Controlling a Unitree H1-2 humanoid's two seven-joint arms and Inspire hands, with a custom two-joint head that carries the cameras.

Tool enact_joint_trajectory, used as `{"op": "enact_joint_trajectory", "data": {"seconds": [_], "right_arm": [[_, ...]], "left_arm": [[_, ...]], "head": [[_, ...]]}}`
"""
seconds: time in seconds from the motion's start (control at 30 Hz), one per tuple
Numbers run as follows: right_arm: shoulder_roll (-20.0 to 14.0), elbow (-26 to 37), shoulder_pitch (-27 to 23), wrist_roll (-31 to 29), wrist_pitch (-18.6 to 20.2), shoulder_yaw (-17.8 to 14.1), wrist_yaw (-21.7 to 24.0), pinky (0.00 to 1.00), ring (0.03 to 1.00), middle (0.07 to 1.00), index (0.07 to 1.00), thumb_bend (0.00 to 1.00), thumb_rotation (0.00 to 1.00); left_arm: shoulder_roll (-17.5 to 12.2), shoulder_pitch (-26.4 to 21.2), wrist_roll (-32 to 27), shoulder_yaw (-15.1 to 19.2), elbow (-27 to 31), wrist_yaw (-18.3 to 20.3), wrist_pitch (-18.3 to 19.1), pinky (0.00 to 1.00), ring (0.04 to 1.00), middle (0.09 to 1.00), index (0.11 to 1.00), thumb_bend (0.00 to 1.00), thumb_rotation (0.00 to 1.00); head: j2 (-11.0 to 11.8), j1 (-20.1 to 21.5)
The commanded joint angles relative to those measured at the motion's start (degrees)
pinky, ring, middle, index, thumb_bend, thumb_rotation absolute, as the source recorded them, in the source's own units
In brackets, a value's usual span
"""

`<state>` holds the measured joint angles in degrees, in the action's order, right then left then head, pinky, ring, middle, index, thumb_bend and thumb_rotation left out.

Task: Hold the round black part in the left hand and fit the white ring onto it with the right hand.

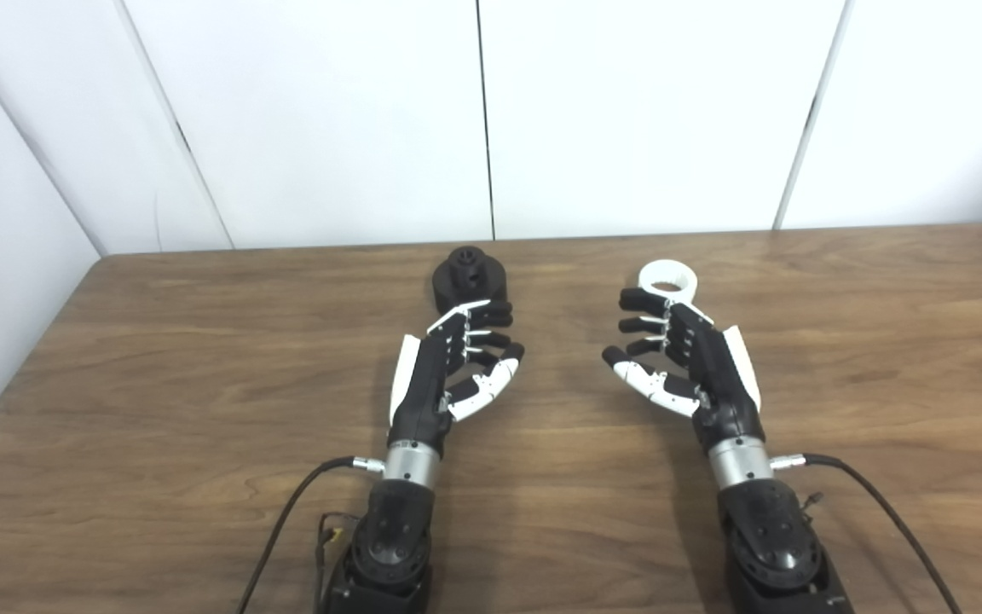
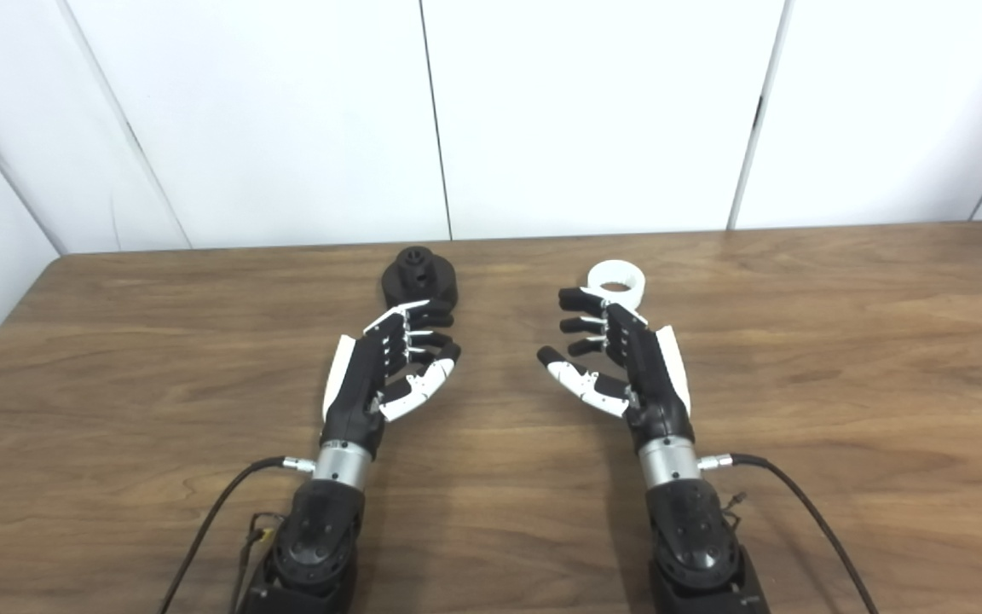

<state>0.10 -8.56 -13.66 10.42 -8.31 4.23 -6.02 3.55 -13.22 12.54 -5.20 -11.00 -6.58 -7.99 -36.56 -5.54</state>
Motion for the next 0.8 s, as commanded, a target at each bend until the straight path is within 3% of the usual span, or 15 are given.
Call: {"op": "enact_joint_trajectory", "data": {"seconds": [0.0, 0.5, 0.67, 0.77], "right_arm": [[0.3, 0.3, 0.3, 0.6, -1.7, 0.1, -0.4, 0.56, 0.679, 0.741, 0.714, 0.54, 0.04], [-0.1, 0.6, 0.2, 0.3, -1.4, 0.0, 0.0, 0.56, 0.683, 0.747, 0.715, 0.54, 0.06], [-0.2, 0.2, 0.0, 0.4, -1.9, 0.0, -0.2, 0.57, 0.681, 0.748, 0.715, 0.55, 0.06], [-0.1, 0.2, 0.0, 0.4, -1.7, 0.1, -0.1, 0.56, 0.674, 0.745, 0.711, 0.55, 0.05]], "left_arm": [[0.0, -1.8, -0.5, 0.1, 1.7, -0.2, -2.7, 0.55, 0.643, 0.71, 0.682, 0.43, 0.11], [-0.5, -1.6, 0.9, 0.6, 3.7, -1.0, -1.8, 0.51, 0.654, 0.707, 0.687, 0.44, 0.1], [-2.0, -1.7, 2.2, 1.0, 5.8, -0.8, -0.4, 0.57, 0.688, 0.726, 0.692, 0.45, 0.07], [-3.8, -1.9, 5.4, 0.8, 6.6, -1.2, 0.6, 0.57, 0.717, 0.765, 0.73, 0.5, 0.16]], "head": [[0.0, -0.1], [-0.2, -0.4], [-0.1, -0.2], [-0.1, -0.2]]}}
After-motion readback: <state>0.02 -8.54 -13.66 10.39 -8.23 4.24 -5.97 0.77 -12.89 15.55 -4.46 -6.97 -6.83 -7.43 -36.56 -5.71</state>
